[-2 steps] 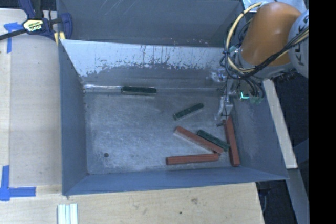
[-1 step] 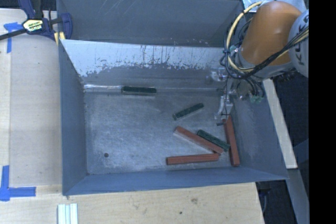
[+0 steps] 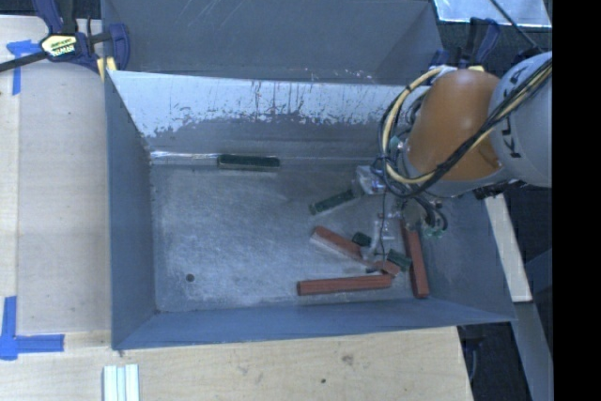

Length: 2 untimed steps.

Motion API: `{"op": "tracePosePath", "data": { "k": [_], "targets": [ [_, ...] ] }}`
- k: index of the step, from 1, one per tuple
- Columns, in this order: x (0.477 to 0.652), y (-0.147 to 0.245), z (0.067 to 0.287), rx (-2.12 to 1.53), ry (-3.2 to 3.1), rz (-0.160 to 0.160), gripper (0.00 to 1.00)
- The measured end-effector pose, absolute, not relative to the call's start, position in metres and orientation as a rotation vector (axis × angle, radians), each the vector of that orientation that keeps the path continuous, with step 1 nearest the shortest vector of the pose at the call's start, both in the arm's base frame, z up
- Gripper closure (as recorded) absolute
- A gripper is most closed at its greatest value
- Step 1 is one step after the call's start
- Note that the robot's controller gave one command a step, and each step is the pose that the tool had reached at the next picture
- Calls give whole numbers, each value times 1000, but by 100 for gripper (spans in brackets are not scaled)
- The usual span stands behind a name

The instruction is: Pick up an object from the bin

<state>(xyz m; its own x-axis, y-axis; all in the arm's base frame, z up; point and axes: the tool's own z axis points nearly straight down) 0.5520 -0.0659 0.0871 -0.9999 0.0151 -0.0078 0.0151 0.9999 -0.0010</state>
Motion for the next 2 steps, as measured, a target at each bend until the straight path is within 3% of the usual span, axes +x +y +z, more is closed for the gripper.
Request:
{"op": "tracePosePath", "data": {
  "k": [1, 2],
  "targets": [
    [540, -62, 73, 25, 3136, -1, 0],
    [534, -69, 96, 30, 3133, -1, 0]
  ]
}}
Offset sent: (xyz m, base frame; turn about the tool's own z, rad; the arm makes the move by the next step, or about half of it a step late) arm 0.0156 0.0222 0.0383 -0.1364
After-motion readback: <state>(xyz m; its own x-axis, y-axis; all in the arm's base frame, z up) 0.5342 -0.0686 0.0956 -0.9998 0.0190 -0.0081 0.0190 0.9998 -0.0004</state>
